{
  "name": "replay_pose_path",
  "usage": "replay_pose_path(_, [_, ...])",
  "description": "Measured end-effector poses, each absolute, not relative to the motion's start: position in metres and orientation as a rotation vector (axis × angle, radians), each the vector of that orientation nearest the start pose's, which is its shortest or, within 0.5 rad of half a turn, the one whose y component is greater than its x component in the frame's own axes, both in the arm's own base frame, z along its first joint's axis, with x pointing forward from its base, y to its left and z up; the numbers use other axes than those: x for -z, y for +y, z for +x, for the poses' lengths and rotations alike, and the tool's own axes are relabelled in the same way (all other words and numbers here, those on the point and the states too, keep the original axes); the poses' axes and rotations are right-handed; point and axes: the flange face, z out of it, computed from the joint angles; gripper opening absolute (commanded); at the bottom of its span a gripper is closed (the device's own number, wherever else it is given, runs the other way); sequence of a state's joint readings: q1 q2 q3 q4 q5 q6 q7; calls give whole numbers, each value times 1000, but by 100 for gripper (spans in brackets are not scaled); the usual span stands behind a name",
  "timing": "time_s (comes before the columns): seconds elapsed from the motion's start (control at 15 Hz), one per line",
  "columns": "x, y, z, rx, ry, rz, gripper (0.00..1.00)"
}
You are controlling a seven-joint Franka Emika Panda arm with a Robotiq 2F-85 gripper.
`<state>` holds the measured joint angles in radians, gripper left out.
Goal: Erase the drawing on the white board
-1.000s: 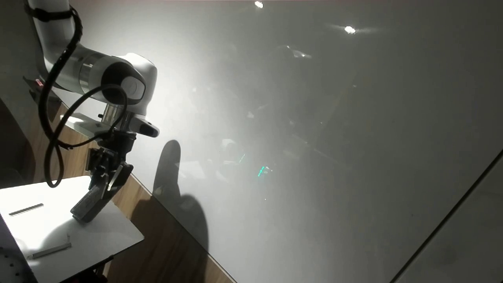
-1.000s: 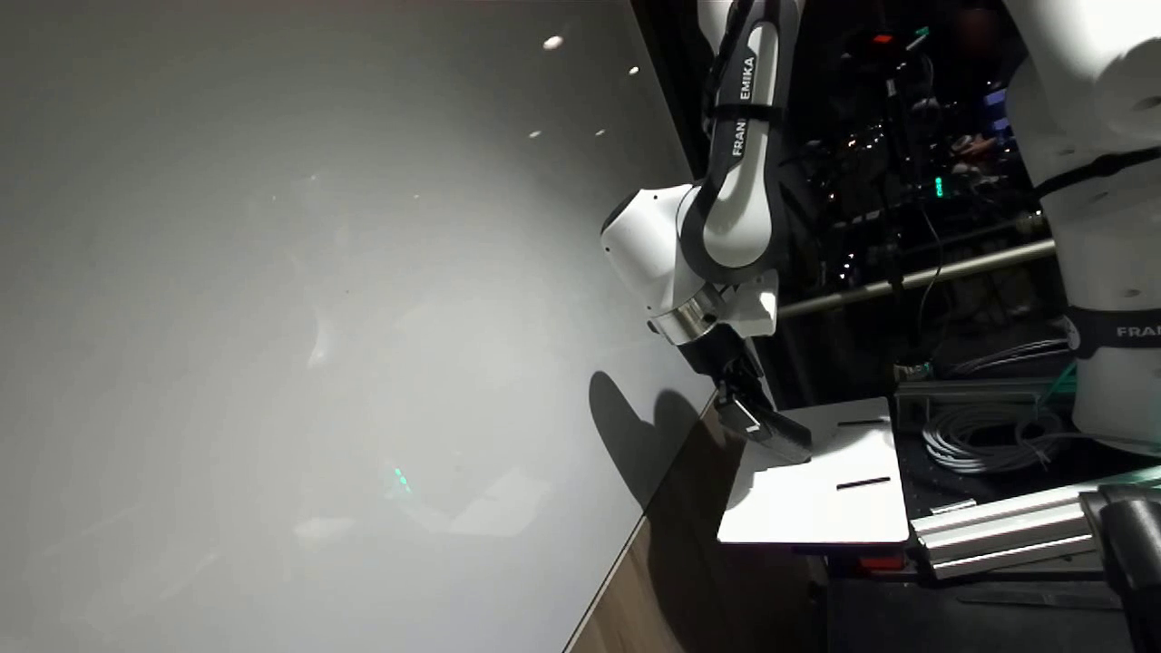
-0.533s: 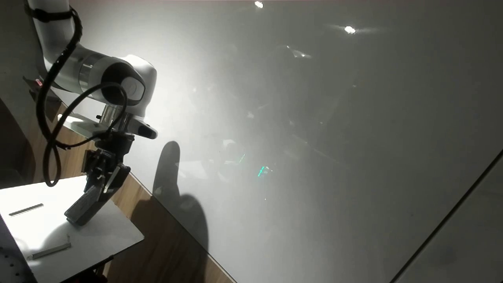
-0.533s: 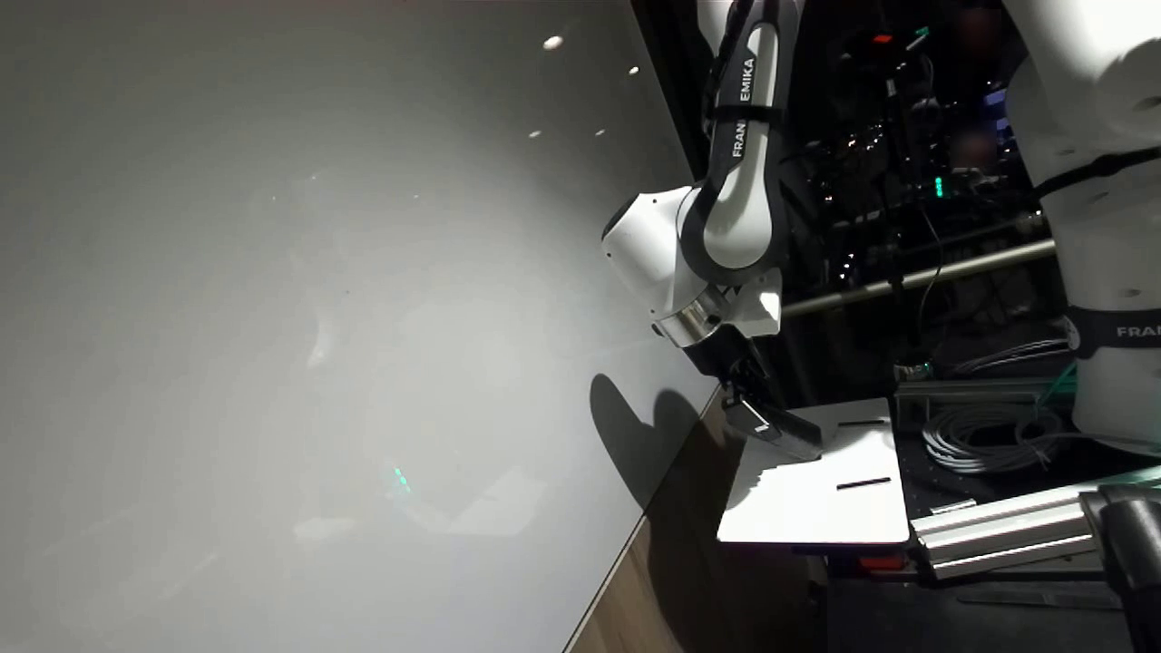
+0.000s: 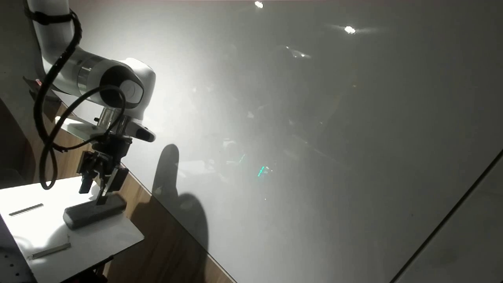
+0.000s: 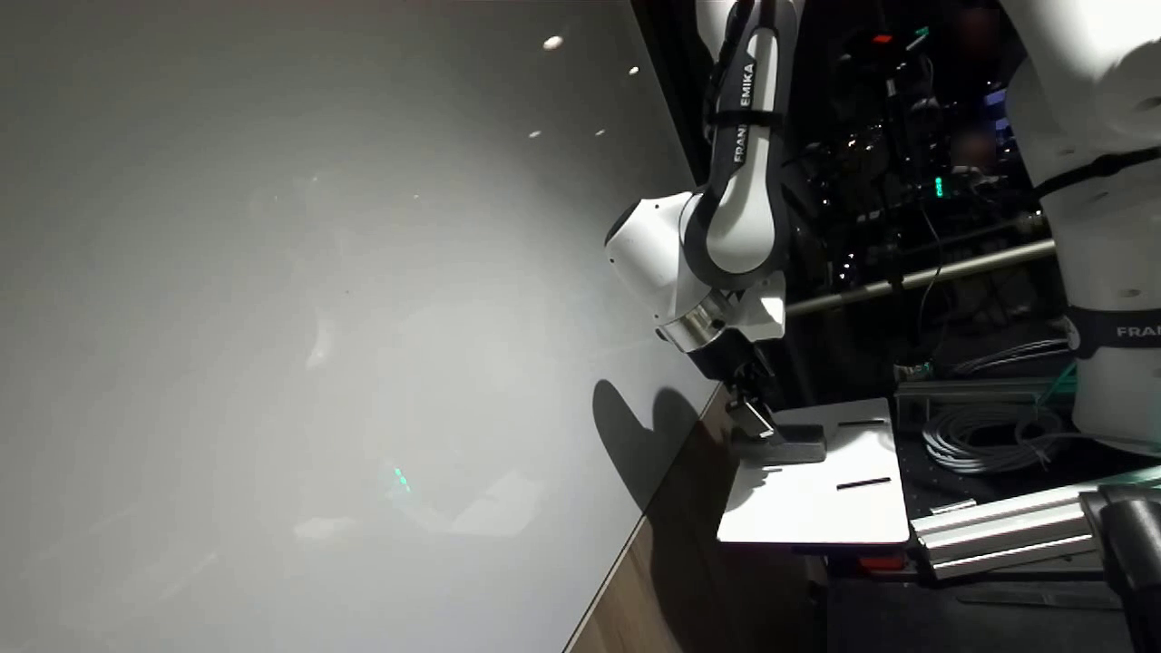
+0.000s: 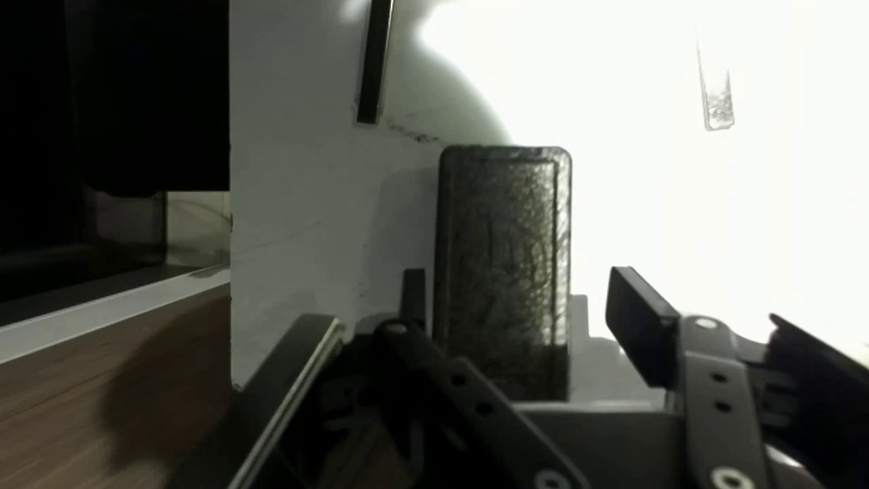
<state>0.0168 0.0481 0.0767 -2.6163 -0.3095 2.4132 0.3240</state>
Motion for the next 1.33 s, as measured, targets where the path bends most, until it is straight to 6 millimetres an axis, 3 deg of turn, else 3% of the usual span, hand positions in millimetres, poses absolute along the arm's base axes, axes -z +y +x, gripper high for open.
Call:
replay_pose_path(0.4, [-188, 38, 395, -462, -61, -3328, 100])
replay_pose_path(0.73, [-196, 42, 398, -400, -66, -3327, 100])
replay_pose_path(1.0, [-238, 46, 400, -215, -64, -3333, 100])
replay_pose_path(1.33, [-330, 55, 393, 3, -64, -3303, 100])
